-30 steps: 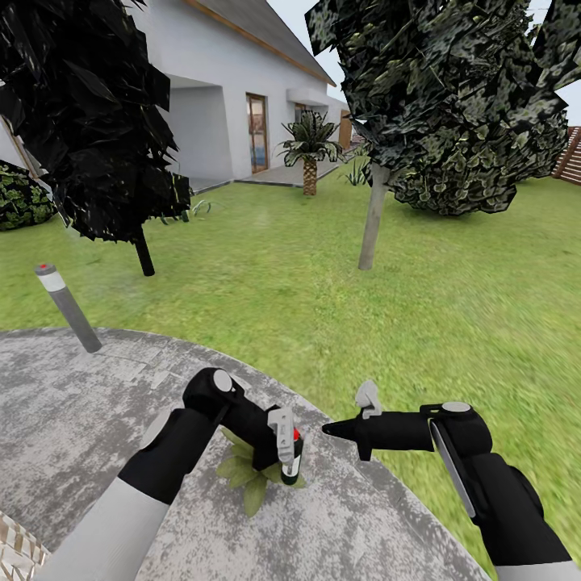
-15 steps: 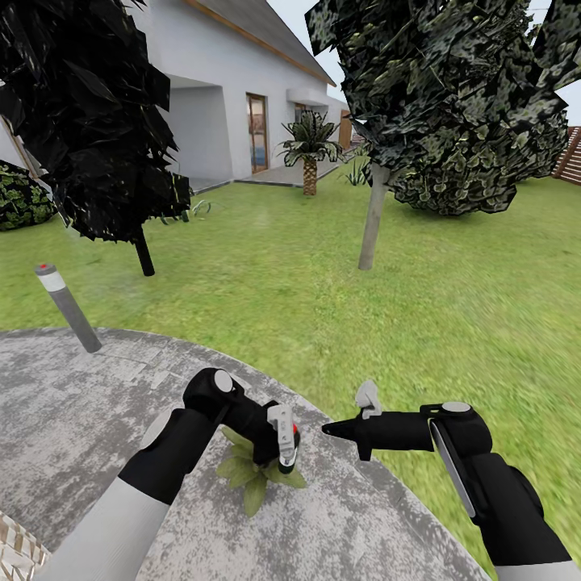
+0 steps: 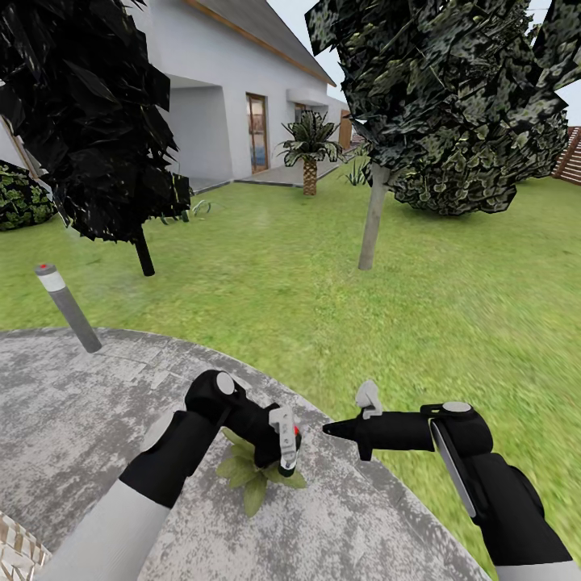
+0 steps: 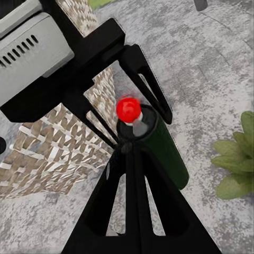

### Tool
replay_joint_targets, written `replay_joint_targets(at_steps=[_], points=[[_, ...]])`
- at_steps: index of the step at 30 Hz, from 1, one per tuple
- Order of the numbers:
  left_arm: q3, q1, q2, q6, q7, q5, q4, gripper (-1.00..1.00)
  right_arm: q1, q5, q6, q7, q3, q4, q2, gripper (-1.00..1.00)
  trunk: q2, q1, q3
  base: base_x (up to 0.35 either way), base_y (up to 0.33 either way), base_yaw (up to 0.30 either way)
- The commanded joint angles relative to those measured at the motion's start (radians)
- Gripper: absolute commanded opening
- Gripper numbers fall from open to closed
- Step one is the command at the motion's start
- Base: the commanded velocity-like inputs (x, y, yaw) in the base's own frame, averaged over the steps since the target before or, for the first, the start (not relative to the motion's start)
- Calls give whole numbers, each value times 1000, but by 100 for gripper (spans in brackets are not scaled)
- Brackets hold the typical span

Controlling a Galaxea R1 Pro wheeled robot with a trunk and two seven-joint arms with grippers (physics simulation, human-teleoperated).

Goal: Pick up the pesticide atomizer in the garden and spray insectifuge to fully cover both potted plants in the garden.

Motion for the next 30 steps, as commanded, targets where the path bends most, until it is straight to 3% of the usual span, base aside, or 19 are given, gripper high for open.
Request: replay_joint_targets(at_steps=[1, 6, 18, 26, 30], points=[[-21, 1, 0, 11, -7, -7, -1, -100, -1, 7, 6, 7, -1, -1, -1, -100, -1, 0, -1, 0, 0, 0], [-63, 3, -1, 19, -7, -7, 0, -100, -1, 7, 6, 7, -1, -1, -1, -100, -1, 0, -1, 0, 0, 0], [-68, -3, -3, 43, -9, -7, -6, -100, -1, 10, 6, 7, 0, -1, 0, -100, -1, 0, -1, 0, 0, 0], [-69, -3, -26, 43, -11, -7, -9, -100, -1, 10, 6, 8, -1, -1, -1, -100, -1, 0, -1, 0, 0, 0], [-106, -4, -29, 55, -11, -7, -9, -100, -1, 10, 6, 8, -2, -1, -1, -100, -1, 0, -1, 0, 0, 0]])
